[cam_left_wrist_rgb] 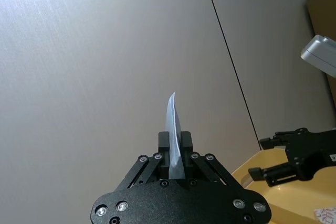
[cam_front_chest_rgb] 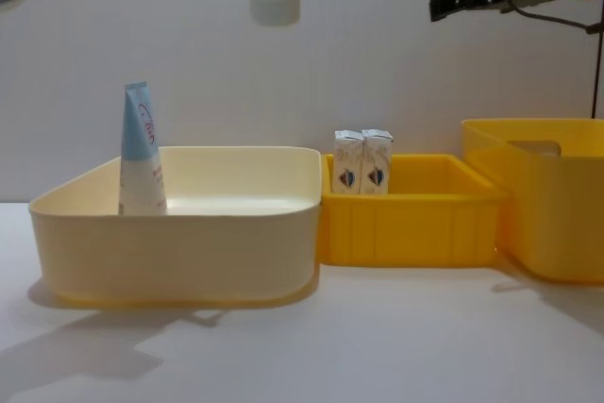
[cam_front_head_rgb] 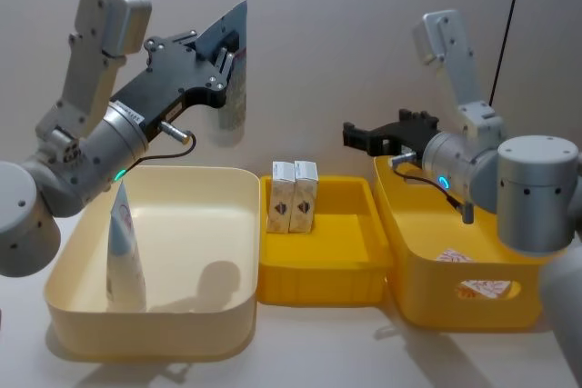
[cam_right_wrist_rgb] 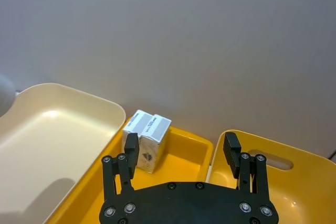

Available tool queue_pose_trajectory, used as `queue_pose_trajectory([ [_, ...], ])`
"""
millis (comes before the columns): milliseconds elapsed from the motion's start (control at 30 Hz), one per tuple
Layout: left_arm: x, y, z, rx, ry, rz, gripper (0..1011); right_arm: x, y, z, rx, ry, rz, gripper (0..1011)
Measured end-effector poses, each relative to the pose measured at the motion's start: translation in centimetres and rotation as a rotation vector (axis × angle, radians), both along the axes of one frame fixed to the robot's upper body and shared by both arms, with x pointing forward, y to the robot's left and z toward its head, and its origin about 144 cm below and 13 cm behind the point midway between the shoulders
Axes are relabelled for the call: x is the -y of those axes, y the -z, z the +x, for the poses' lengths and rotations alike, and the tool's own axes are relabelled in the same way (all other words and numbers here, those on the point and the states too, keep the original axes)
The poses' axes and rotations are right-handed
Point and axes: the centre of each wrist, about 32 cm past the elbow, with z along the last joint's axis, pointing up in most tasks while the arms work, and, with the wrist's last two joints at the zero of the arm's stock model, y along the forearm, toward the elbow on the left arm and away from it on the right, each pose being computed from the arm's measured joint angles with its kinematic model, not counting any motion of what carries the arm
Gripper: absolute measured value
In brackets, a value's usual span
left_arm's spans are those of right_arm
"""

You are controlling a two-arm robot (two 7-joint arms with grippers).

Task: Bimanual collaborative sorting of washing and personal care products

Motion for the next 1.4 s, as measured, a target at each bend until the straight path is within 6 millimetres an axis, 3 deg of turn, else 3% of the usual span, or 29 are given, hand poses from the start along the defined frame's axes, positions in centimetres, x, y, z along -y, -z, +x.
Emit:
queue_pose_trajectory([
  [500, 0.4, 0.1, -0.1, -0.003, 0.011, -0.02, 125, 0.7, 0.3, -0.5, 0.009, -0.216, -0.073, 1001],
  [1400, 0.3, -0.6, -0.9, 0.005, 0.0, 0.01, 125, -0.3, 0.2, 2.7, 0.029, -0.492, -0.163, 1001],
])
